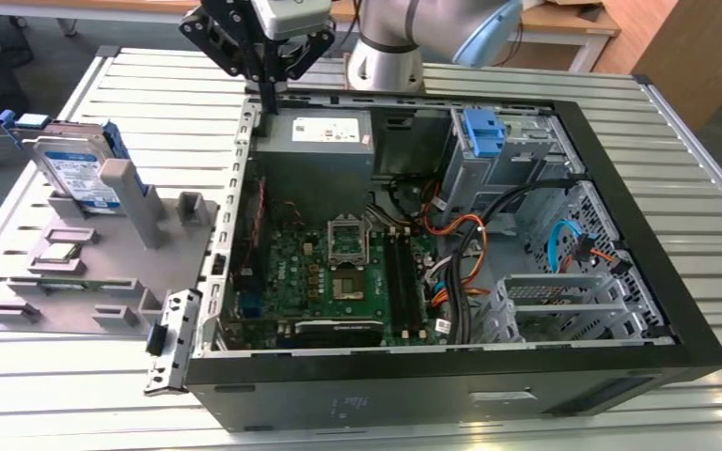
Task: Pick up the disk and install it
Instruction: 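Reach for the disk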
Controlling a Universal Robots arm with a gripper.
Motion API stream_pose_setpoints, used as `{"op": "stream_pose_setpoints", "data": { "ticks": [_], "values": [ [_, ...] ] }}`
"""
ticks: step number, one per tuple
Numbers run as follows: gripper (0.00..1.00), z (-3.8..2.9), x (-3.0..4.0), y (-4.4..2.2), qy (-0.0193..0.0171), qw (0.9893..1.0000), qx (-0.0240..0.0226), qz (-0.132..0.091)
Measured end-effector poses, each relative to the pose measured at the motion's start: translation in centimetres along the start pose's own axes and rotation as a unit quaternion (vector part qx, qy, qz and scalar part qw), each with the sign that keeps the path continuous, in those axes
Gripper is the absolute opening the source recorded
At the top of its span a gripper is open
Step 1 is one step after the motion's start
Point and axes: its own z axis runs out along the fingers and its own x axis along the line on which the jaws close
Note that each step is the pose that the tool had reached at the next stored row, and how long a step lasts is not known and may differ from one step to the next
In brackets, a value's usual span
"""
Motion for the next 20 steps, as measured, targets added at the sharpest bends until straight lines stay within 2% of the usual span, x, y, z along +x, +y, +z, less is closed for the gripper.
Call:
{"op": "stream_pose_setpoints", "data": {
  "ticks": [5, 20],
  "values": [
    [0.11, -0.01, 0.55, -0.04, -0.0001, 1.0, 0.0, 0.0],
    [0.11, -0.02, 1.0, -0.07, 0.0, 1.0, 0.0, 0.0]
  ]
}}
